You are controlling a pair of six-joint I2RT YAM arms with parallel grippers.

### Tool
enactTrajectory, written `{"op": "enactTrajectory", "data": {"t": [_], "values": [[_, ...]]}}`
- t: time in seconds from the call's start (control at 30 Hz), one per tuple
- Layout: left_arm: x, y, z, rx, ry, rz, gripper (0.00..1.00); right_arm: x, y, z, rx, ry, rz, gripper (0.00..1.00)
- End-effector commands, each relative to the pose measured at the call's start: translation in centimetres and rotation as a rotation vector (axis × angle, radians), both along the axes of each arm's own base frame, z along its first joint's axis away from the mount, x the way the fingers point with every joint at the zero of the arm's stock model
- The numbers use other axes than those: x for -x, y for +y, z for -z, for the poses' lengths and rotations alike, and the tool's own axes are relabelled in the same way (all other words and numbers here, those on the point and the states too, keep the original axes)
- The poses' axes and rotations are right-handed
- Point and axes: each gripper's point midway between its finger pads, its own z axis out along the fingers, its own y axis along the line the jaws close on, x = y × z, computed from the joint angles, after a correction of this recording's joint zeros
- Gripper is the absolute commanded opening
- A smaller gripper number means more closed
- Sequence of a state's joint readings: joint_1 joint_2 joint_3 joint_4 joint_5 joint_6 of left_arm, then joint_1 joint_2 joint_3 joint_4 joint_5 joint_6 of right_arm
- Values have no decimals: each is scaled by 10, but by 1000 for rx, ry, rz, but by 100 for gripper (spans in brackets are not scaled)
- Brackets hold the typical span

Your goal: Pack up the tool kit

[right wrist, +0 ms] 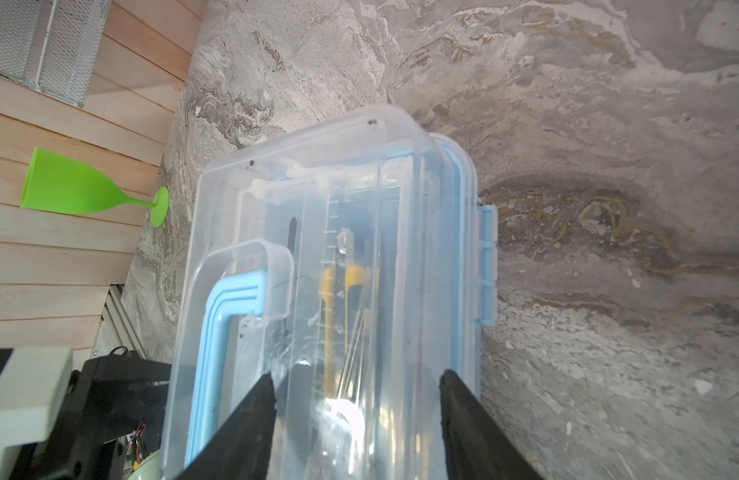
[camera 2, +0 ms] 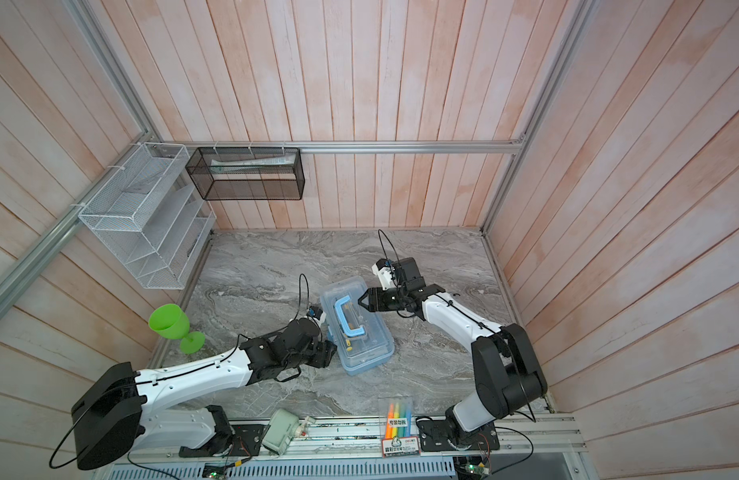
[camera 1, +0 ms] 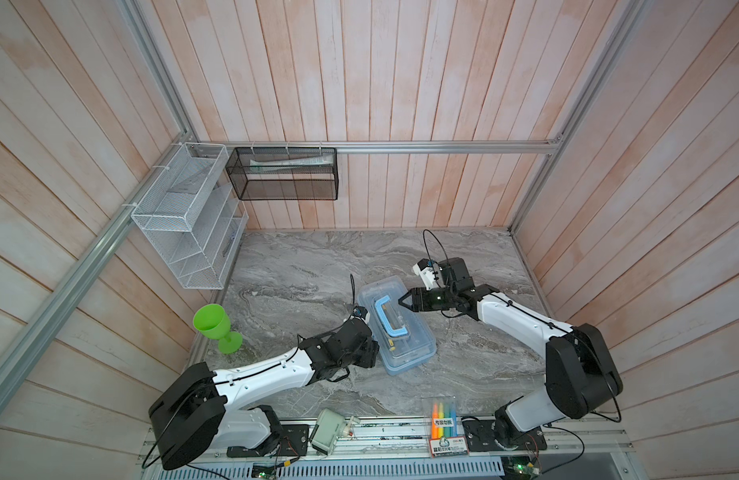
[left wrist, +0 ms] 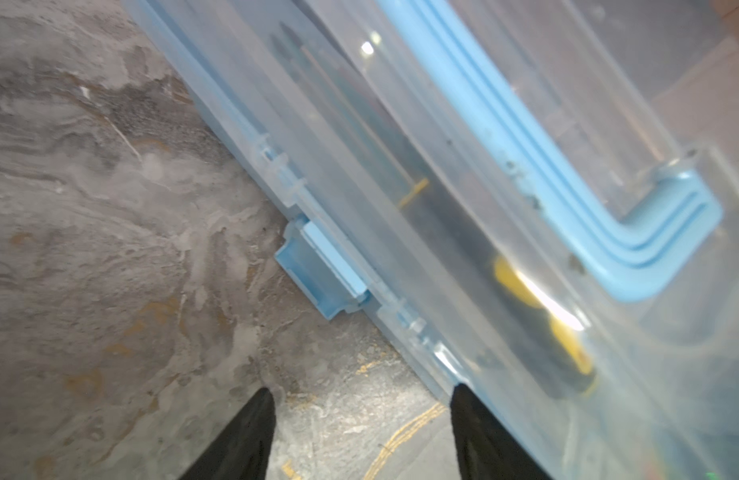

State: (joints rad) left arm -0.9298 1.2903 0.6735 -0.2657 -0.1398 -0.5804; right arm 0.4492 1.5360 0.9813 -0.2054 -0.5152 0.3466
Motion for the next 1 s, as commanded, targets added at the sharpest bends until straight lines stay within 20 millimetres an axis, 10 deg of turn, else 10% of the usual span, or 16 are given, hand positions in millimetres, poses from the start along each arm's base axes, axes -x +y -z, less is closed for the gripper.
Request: {"op": "enactTrajectory", "data": {"t": [0.0,0.97], "values": [[-5,25,8,-87,-32,-68,74,7,5,-7,-19,-1,-37,60],[-32,6,64,-131,-151,-17,88,25,-8,0,-23,4,-15,60]]}}
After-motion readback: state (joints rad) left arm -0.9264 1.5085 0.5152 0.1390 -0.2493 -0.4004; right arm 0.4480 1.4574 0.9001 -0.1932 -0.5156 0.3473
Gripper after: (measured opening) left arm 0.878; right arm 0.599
